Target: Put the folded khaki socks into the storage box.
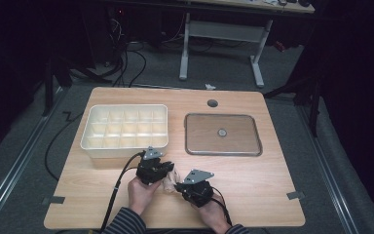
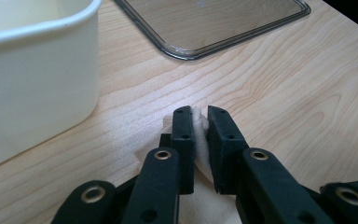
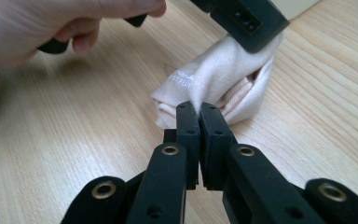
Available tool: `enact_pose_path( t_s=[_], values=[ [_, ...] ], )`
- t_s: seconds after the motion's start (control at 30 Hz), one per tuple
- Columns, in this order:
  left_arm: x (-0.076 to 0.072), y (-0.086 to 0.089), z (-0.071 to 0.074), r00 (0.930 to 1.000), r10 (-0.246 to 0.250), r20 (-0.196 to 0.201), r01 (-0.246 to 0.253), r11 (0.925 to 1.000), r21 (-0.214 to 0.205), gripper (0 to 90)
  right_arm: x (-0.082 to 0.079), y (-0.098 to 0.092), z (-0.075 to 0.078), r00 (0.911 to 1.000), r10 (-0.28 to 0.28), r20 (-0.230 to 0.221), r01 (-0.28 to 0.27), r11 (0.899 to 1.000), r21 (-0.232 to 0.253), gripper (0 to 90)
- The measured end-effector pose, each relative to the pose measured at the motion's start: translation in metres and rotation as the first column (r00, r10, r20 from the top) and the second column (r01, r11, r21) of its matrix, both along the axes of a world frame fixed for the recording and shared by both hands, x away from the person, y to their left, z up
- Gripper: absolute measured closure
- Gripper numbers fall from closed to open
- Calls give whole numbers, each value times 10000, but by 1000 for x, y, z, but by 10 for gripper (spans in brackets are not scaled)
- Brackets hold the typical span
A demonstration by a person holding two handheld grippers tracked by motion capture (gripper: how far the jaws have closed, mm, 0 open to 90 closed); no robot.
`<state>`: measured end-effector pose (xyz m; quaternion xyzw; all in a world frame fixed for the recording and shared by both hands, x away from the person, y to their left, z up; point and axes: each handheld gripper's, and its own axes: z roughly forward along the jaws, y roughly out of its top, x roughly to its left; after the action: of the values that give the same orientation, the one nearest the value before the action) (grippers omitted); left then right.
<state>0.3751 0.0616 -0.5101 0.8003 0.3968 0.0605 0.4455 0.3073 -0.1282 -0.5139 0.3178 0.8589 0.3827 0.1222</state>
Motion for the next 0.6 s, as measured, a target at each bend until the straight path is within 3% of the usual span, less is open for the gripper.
enact_pose_path(
  t_s=[0.13,0.23,0.4,0.53,0.6],
  values=[
    [2,-3,-1,10000,-60,20,60,10000,48,816,-1,-1,0,10000,-1,59,3,9998,-208,879],
    [7,-6,-8,9996,-155,-224,159,9997,168,816,1,-2,-3,10000,-48,-54,47,9996,-280,881],
    [7,-7,-7,9997,-217,-141,221,9994,253,805,4,-3,-9,9998,-40,-206,34,9995,-326,882],
    [4,-5,-4,9998,-178,-95,180,9996,231,714,5,-4,-9,9993,-185,-324,180,9997,-165,881],
    [1,-5,0,9999,-74,79,71,9991,416,646,5,-5,-10,9992,-237,-322,235,9997,-88,880]
  ],
)
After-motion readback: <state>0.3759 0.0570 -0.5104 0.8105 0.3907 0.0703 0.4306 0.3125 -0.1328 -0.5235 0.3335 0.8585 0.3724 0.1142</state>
